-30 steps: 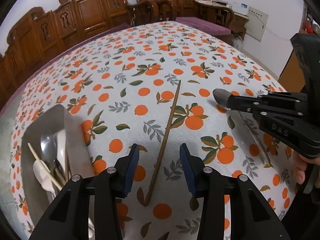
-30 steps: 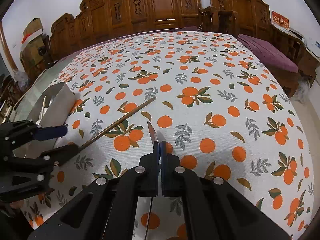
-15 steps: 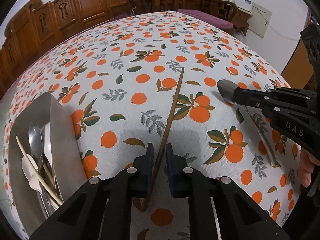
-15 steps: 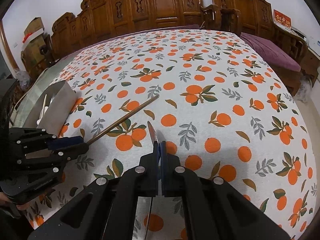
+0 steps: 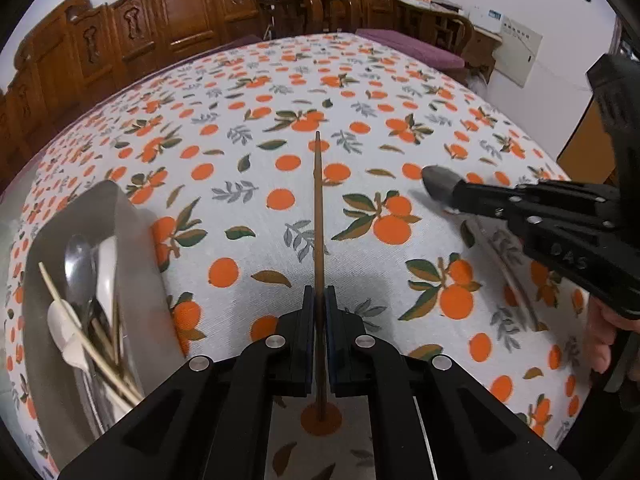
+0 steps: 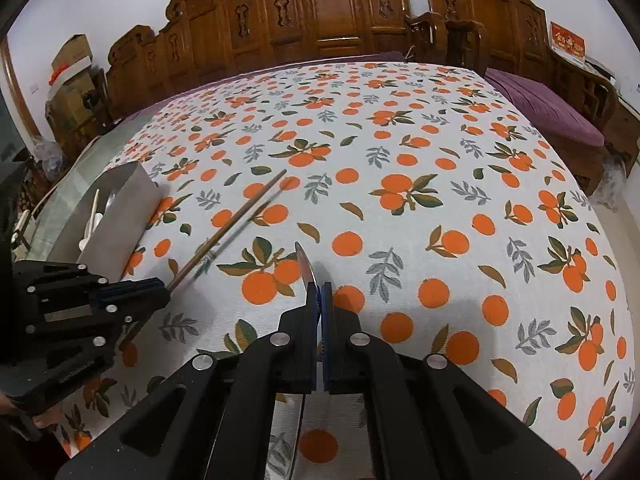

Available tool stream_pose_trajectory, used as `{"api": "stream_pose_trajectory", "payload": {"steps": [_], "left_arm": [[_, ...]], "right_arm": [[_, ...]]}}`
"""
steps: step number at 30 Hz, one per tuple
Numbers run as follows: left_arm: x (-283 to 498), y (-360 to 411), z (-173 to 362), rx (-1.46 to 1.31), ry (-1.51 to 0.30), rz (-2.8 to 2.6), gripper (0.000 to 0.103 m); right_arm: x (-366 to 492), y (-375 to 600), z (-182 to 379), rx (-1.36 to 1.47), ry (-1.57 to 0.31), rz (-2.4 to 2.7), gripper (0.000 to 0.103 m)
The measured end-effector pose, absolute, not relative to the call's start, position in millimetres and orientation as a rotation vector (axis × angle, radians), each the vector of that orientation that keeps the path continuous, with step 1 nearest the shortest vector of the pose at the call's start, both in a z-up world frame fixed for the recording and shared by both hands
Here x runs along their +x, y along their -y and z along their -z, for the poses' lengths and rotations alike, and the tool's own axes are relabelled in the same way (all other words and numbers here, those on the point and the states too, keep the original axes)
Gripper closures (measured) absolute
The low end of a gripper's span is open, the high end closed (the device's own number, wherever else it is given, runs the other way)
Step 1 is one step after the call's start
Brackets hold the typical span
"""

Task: Organize utensils
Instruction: 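Grasp the wooden chopstick with the left tool while the right tool holds the spoon, then carry the chopstick over the tray and lower it in with the left tool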

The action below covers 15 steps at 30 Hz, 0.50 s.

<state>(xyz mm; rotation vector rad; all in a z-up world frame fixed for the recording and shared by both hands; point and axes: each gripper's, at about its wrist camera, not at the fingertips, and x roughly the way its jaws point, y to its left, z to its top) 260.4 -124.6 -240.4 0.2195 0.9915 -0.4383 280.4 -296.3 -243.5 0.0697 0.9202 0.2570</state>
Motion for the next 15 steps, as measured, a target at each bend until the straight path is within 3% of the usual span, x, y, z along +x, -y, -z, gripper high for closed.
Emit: {"api": "stream_pose_trajectory", "payload": {"steps": [15], "left_arm": [[225.9, 89.8, 183.9, 0.141, -0.882, 0.417, 0.099]], "right_arm": [[267.6, 279.8, 223.4, 0.074, -0.874, -0.309, 0.101]]}}
